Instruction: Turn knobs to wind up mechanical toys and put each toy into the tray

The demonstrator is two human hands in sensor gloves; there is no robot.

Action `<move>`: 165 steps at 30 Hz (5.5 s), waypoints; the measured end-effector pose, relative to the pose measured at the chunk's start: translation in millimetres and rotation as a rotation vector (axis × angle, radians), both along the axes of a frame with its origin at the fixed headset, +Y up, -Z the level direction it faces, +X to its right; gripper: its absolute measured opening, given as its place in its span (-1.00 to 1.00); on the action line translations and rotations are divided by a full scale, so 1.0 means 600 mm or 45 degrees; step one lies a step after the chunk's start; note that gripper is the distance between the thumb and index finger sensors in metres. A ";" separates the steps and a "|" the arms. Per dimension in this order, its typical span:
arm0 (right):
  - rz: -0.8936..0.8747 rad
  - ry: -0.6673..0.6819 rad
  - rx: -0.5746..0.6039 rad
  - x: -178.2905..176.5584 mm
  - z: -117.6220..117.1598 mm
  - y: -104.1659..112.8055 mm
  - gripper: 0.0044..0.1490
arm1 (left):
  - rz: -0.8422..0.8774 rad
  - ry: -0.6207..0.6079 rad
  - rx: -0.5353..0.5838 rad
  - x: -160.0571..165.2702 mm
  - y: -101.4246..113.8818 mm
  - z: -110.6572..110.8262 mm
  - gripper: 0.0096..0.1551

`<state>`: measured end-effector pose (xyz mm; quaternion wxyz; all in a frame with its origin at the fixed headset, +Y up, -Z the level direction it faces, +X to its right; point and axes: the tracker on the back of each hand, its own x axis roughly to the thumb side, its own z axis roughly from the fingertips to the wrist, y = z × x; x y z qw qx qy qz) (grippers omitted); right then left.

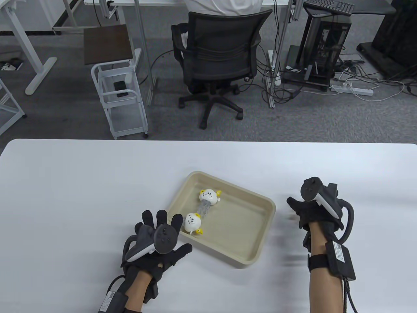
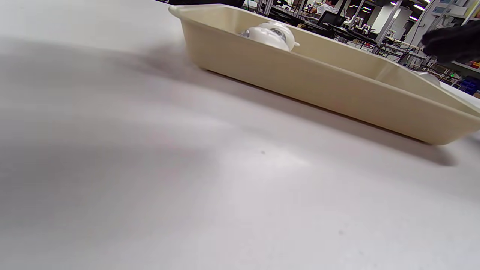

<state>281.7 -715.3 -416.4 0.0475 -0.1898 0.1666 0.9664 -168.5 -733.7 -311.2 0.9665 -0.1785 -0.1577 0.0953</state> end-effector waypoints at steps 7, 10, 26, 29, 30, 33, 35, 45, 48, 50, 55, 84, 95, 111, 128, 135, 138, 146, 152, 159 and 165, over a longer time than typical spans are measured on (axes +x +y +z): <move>0.140 -0.009 -0.112 -0.013 -0.019 -0.041 0.12 | -0.004 0.022 0.023 -0.005 0.001 -0.003 0.14; 0.243 0.007 -0.099 -0.026 -0.021 -0.053 0.02 | -0.003 0.023 0.033 -0.004 0.000 -0.005 0.12; -0.125 0.333 0.576 -0.147 0.088 0.157 -0.01 | 0.020 0.018 0.079 0.005 0.004 -0.004 0.12; -0.537 0.461 0.737 -0.200 0.148 0.148 0.00 | 0.083 -0.006 0.227 0.022 0.020 0.004 0.13; -0.676 0.480 0.773 -0.219 0.166 0.131 0.00 | 0.152 -0.047 0.259 0.032 0.026 0.008 0.14; -0.970 0.468 0.761 -0.257 0.193 0.080 0.00 | 0.325 -0.160 0.340 0.059 0.040 0.025 0.14; -1.135 0.407 0.723 -0.277 0.200 0.044 0.00 | 0.431 -0.241 0.395 0.077 0.047 0.040 0.13; -1.509 0.290 0.572 -0.290 0.220 -0.002 0.00 | 0.750 -0.406 0.317 0.121 0.037 0.060 0.11; -1.696 0.371 0.491 -0.294 0.225 -0.008 0.06 | 0.816 -0.357 0.312 0.114 0.036 0.056 0.14; -1.748 0.435 0.454 -0.297 0.225 -0.008 0.05 | 0.850 -0.304 0.320 0.103 0.037 0.051 0.16; -1.738 0.588 0.356 -0.318 0.228 -0.007 -0.02 | 1.068 -0.042 0.347 0.067 0.039 0.036 -0.01; -1.748 0.260 0.429 -0.270 0.212 -0.032 -0.50 | 1.104 -0.211 0.114 0.059 0.033 0.026 -0.11; -1.512 0.529 0.542 -0.278 0.213 -0.024 -0.40 | 1.191 -0.009 0.007 0.044 0.016 0.015 -0.05; -1.485 0.544 0.587 -0.277 0.215 -0.021 -0.50 | 1.335 -0.078 -0.152 0.044 0.003 0.007 -0.09; -1.389 0.601 0.610 -0.282 0.218 -0.019 -0.39 | 1.300 0.055 -0.193 0.038 -0.004 0.006 -0.04; -1.260 0.722 0.686 -0.285 0.222 -0.008 -0.46 | 1.405 0.106 -0.374 0.033 -0.017 0.000 -0.02; -1.223 0.729 0.692 -0.283 0.222 -0.007 -0.51 | 1.372 0.123 -0.368 0.035 -0.014 0.002 -0.01; -1.668 0.237 0.473 -0.270 0.216 -0.038 -0.52 | 1.197 -0.104 -0.137 0.060 0.012 0.017 -0.03; -1.604 0.275 0.512 -0.269 0.216 -0.031 -0.51 | 1.225 -0.047 -0.137 0.058 0.006 0.014 -0.04; -1.397 0.565 0.602 -0.280 0.217 -0.021 -0.39 | 1.365 0.096 -0.327 0.042 -0.015 0.003 -0.04; -1.262 0.708 0.684 -0.286 0.224 -0.007 -0.47 | 1.425 0.103 -0.489 0.037 -0.024 -0.001 -0.03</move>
